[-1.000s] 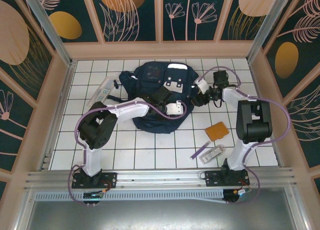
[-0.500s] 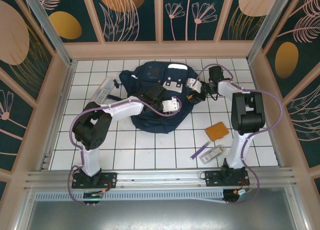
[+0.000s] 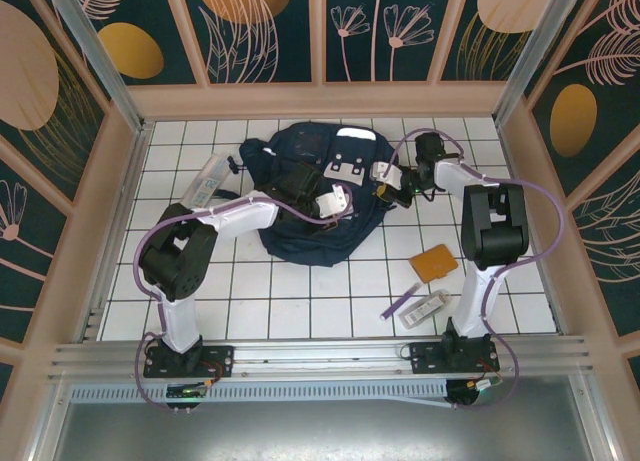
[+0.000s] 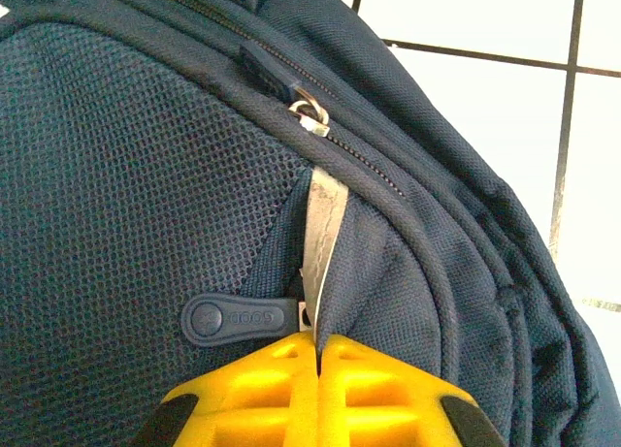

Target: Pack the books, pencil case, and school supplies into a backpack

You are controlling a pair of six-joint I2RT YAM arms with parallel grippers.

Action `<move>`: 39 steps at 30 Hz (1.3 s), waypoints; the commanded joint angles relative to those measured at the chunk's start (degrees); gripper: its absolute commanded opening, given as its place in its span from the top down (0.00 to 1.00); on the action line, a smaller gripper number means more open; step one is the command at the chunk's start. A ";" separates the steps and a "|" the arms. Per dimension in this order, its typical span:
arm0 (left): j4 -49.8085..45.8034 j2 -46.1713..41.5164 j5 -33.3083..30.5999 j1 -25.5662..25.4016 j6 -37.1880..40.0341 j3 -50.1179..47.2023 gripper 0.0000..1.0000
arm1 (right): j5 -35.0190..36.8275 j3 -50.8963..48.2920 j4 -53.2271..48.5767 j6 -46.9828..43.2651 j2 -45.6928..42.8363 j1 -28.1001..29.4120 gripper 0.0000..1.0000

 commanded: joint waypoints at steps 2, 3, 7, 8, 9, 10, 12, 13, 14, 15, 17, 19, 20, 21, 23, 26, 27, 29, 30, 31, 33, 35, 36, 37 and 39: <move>4.37 2.76 -0.93 1.45 -7.44 3.04 1.00 | -2.35 -5.13 -3.54 -1.13 -6.20 1.74 1.00; 4.46 3.51 -1.05 1.56 -8.80 3.74 1.00 | -2.65 -6.44 -2.90 -0.94 -7.46 2.07 1.00; 5.43 5.91 -0.14 1.57 -13.34 6.17 1.00 | -3.56 -12.04 1.11 -0.05 -11.86 2.82 1.00; 6.38 6.04 0.03 1.54 -14.55 6.09 1.00 | -3.59 -13.00 1.87 -0.09 -12.68 2.92 1.00; 6.97 6.15 0.27 1.55 -15.22 6.16 1.00 | -3.63 -14.15 2.75 -0.13 -13.48 3.04 1.00; 7.21 6.38 0.94 1.58 -15.55 6.39 1.00 | -3.68 -15.51 3.89 -0.05 -14.37 3.38 1.00; 7.15 6.73 2.00 1.68 -15.88 6.92 1.00 | -3.34 -17.45 5.44 0.56 -15.77 4.26 1.00; 6.94 6.93 2.38 1.63 -15.97 7.18 1.00 | -3.20 -18.03 5.32 0.77 -16.25 4.92 1.00; 6.56 7.12 2.78 1.68 -15.61 7.37 1.00 | -3.19 -18.44 5.75 1.82 -16.73 5.37 1.00; 6.49 6.98 3.08 1.68 -15.25 7.13 1.00 | -3.82 -18.67 7.49 4.26 -17.29 5.22 1.00; 7.65 5.84 4.07 1.65 -14.07 5.13 1.00 | -8.33 -18.95 14.11 12.92 -18.74 1.92 0.92; 8.74 4.38 5.31 1.61 -12.98 2.80 1.00 | -10.08 -17.69 18.87 19.40 -18.60 -1.69 0.61; 8.86 3.92 5.96 1.63 -12.28 1.93 1.00 | -9.82 -16.13 18.88 19.77 -17.83 -2.99 0.54; 8.63 3.65 6.69 1.68 -11.64 1.44 1.00 | -8.98 -14.25 17.02 17.99 -16.56 -3.69 0.53; 7.37 3.28 8.67 1.64 -9.86 0.99 1.00 | -7.21 -7.70 6.91 9.23 -12.33 -3.94 0.52; 7.76 2.58 9.77 1.67 -8.92 0.07 1.00 | -5.25 0.83 -2.87 3.33 -6.01 -3.67 0.48; 7.64 2.33 9.60 1.63 -8.81 0.02 1.00 | -5.17 2.79 -5.37 1.73 -4.25 -3.46 0.48; 6.96 1.96 9.47 1.66 -8.56 0.11 1.00 | -4.74 6.93 -9.19 -0.32 -1.27 -3.01 0.48; 6.72 1.79 9.63 1.65 -8.36 0.03 1.00 | -4.28 8.37 -10.54 -0.90 0.00 -2.74 0.48; 6.79 1.60 9.64 1.68 -8.37 -0.15 1.00 | -3.63 9.23 -11.15 -1.23 1.04 -2.46 0.48; 7.10 1.40 9.60 1.68 -8.44 -0.42 1.00 | -2.04 9.26 -11.23 -1.45 2.58 -2.32 0.48; 7.32 1.59 9.95 1.68 -8.69 -0.48 1.00 | -1.80 8.83 -11.33 -1.27 4.02 -2.42 0.48; 7.37 1.60 10.40 1.66 -8.85 -0.43 1.00 | -2.19 8.87 -11.44 -1.02 4.89 -2.40 0.49; 7.65 1.63 10.87 1.66 -9.04 -0.57 1.00 | -2.87 9.06 -11.78 -0.89 5.77 -2.41 0.50; 8.41 1.51 11.29 1.67 -9.55 -1.02 1.00 | -4.20 10.00 -12.94 -0.51 7.46 -2.15 0.54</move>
